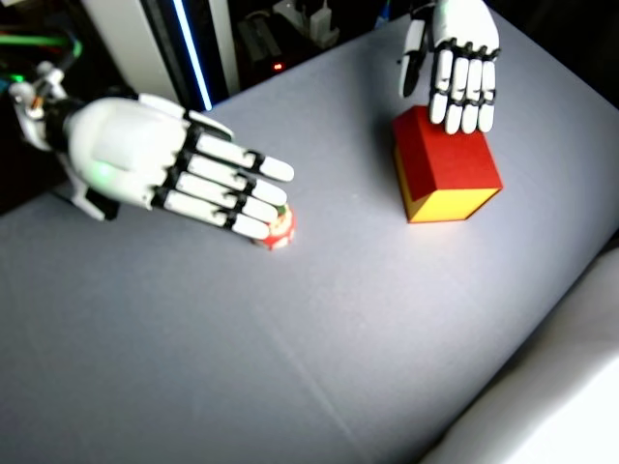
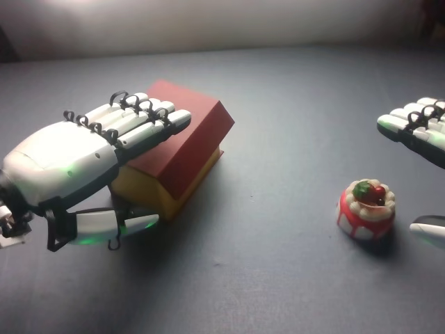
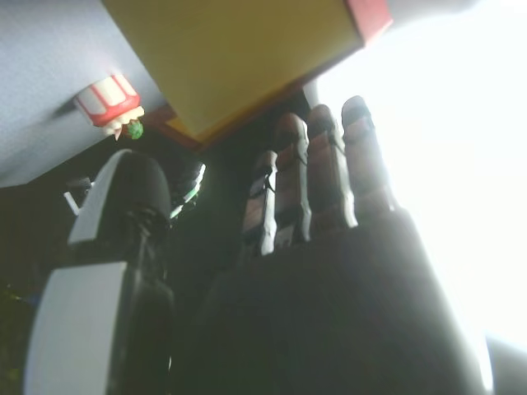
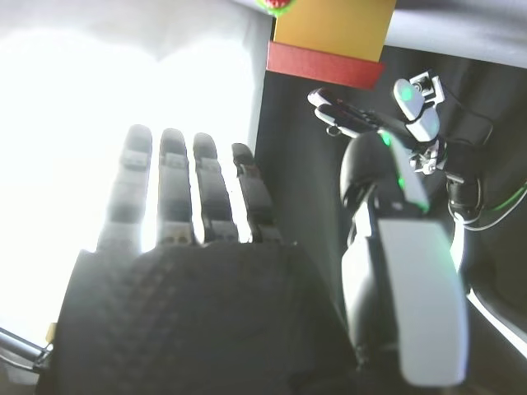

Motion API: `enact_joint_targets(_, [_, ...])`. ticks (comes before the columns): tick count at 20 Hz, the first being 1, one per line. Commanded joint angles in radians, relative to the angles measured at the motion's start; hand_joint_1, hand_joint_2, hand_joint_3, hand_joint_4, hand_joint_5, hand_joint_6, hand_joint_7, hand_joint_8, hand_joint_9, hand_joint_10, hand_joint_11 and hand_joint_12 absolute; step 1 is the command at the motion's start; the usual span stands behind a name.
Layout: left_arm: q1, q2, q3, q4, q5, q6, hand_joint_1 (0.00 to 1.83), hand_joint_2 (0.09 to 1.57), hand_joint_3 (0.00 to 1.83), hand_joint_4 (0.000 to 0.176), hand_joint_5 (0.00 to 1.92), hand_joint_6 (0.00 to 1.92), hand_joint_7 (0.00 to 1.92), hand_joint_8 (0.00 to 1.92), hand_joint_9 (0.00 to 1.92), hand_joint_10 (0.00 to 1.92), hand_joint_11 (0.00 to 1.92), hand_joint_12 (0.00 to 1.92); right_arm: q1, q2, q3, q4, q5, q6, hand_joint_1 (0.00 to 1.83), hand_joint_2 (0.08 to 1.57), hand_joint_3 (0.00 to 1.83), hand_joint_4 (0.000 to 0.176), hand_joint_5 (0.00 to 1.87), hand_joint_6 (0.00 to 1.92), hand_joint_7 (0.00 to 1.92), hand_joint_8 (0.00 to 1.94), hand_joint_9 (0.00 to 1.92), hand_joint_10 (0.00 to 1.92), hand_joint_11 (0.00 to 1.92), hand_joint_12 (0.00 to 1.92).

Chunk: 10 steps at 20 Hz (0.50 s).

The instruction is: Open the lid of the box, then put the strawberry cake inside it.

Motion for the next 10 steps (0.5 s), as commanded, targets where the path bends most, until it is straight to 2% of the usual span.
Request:
enact_joint_targets(1, [-0.012, -0.006, 0.009, -0.020, -0.116, -0.002, 0.77, 1.18, 0.02, 0.095, 0.00, 0.00, 0.00, 0.00, 0.00, 0.00, 0.00, 0.00, 0.005, 0.004, 0.003, 0.005, 0.128, 0.008, 0.59, 1.23, 0.02, 0.000, 0.00, 0.00, 0.00, 0.00, 0.00, 0.00, 0.00, 0.00])
enact_joint_targets(2, [-0.012, -0.009, 0.010, -0.022, -0.116, -0.002, 0.77, 1.17, 0.01, 0.121, 0.00, 0.00, 0.00, 0.00, 0.00, 0.00, 0.00, 0.00, 0.005, 0.004, 0.003, 0.005, 0.128, 0.008, 0.58, 1.23, 0.02, 0.000, 0.00, 0.00, 0.00, 0.00, 0.00, 0.00, 0.00, 0.00])
enact_joint_targets(5, [-0.023, -0.021, 0.018, -0.023, -0.105, -0.002, 0.78, 1.17, 0.01, 0.130, 0.00, 0.00, 0.00, 0.00, 0.00, 0.00, 0.00, 0.00, 0.004, 0.003, 0.003, 0.005, 0.128, 0.009, 0.58, 1.23, 0.01, 0.000, 0.00, 0.00, 0.00, 0.00, 0.00, 0.00, 0.00, 0.00])
enact_joint_targets(6, [-0.032, -0.032, 0.027, -0.024, -0.094, -0.002, 0.77, 1.18, 0.01, 0.146, 0.00, 0.00, 0.00, 0.00, 0.00, 0.00, 0.00, 0.00, 0.003, 0.002, 0.003, 0.006, 0.129, 0.011, 0.59, 1.23, 0.01, 0.000, 0.00, 0.00, 0.00, 0.00, 0.00, 0.00, 0.00, 0.00])
enact_joint_targets(7, [-0.041, -0.043, 0.036, -0.025, -0.085, -0.002, 0.75, 1.18, 0.01, 0.146, 0.00, 0.00, 0.00, 0.00, 0.00, 0.00, 0.00, 0.00, 0.002, 0.001, 0.003, 0.007, 0.129, 0.011, 0.62, 1.23, 0.01, 0.000, 0.00, 0.00, 0.00, 0.00, 0.00, 0.00, 0.00, 0.00])
enact_joint_targets(9, [-0.058, -0.067, 0.054, -0.028, -0.058, -0.002, 0.81, 1.16, 0.00, 0.169, 0.00, 0.00, 0.00, 0.00, 0.00, 0.00, 0.00, 0.00, -0.001, 0.000, 0.003, 0.009, 0.130, 0.013, 0.61, 1.22, 0.00, 0.000, 0.00, 0.00, 0.00, 0.00, 0.00, 0.00, 0.00, 0.00])
enact_joint_targets(10, [-0.062, -0.074, 0.060, -0.029, -0.051, -0.002, 0.88, 1.16, 0.00, 0.175, 0.00, 0.00, 0.00, 0.00, 0.00, 0.00, 0.00, 0.00, -0.002, 0.000, 0.003, 0.009, 0.130, 0.014, 0.61, 1.22, 0.00, 0.000, 0.00, 0.00, 0.00, 0.00, 0.00, 0.00, 0.00, 0.00])
